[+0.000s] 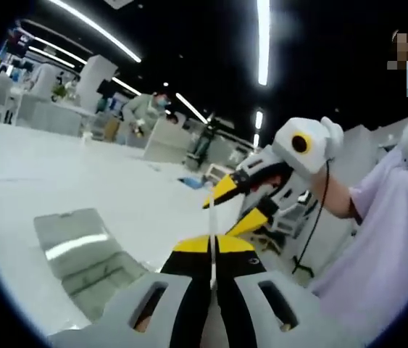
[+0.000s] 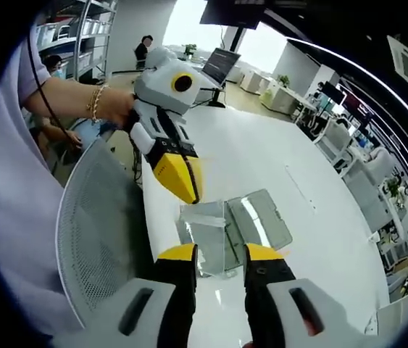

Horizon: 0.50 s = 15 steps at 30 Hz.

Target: Insert the divider into the dual guide fixture by aligning both edges with the guide slots and pushing it downward to the bottom, including one-sided entry, uneven engagement, binding, and posture correction.

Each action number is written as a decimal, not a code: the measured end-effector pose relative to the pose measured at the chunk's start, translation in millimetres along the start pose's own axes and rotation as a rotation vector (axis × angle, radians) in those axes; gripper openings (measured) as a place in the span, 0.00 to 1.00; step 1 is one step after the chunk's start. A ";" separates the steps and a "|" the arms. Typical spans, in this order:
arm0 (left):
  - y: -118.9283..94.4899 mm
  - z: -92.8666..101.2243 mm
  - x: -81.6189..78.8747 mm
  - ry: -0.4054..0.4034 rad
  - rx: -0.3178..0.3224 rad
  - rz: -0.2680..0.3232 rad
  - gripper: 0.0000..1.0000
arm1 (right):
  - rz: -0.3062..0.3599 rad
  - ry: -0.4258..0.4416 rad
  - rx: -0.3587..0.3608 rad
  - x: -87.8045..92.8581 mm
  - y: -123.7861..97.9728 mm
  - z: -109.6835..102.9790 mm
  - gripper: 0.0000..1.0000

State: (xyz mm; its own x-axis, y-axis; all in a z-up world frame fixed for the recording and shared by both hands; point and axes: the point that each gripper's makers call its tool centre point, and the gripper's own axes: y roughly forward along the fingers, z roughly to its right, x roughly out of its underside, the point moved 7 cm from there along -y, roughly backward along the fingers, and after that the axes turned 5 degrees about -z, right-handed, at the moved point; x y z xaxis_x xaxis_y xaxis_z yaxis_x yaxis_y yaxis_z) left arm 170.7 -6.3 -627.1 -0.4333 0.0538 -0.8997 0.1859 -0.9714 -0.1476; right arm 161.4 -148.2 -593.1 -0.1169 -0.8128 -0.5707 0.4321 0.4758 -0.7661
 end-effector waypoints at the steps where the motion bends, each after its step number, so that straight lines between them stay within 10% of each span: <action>1: 0.2 0.8 0.9 0.005 0.006 -0.005 0.00 | 0.004 0.003 -0.010 -0.4 -0.2 -0.7 0.19; 15: 4.3 4.9 2.6 0.066 0.087 -0.014 0.00 | 0.030 -0.009 -0.209 -6.8 -1.5 -3.6 0.15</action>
State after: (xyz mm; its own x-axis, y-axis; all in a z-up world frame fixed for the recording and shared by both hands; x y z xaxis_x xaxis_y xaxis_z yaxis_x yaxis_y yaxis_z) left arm 166.0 -11.5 -628.1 -0.3754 0.0796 -0.9235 0.1022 -0.9867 -0.1266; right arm 158.3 -142.1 -589.1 -0.0984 -0.7998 -0.5921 0.2403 0.5583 -0.7941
